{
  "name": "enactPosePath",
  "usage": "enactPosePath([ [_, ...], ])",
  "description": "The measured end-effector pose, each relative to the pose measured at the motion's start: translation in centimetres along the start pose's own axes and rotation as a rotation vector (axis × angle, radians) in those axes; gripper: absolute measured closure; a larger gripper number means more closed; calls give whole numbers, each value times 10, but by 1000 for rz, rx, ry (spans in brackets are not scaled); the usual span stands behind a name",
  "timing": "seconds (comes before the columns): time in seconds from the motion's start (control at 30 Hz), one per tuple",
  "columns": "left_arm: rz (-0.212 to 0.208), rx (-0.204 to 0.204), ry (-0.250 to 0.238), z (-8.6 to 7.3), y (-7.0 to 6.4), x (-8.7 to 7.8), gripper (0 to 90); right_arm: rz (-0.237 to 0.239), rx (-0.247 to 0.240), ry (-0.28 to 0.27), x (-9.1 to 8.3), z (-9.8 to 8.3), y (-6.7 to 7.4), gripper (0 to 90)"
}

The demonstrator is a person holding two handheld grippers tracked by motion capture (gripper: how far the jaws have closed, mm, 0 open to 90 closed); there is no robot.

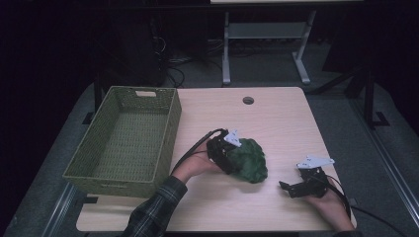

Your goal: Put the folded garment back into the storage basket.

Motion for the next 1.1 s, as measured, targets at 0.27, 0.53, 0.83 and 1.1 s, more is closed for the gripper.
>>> enactPosePath([
  [0.27,2,29,18,-2,-2,14,128,0,1,0,0,0,0,16],
  [0.53,-21,46,60,-6,-3,27,126,0,1,0,0,0,0,16],
  [0.83,-48,33,92,-8,-2,32,126,0,1,0,0,0,0,16],
  [1.1,-59,32,119,-4,-4,30,214,0,1,1,0,0,0,16],
])
Point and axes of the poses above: each handheld gripper's, and its own axes: x roughly forward along the jaws, z roughly out of its top, y roughly to its left, the point moved 1 cm from there along x, roughly forward along the jaws, and after that the axes turned 9 degrees about z, right-handed, at the moved point
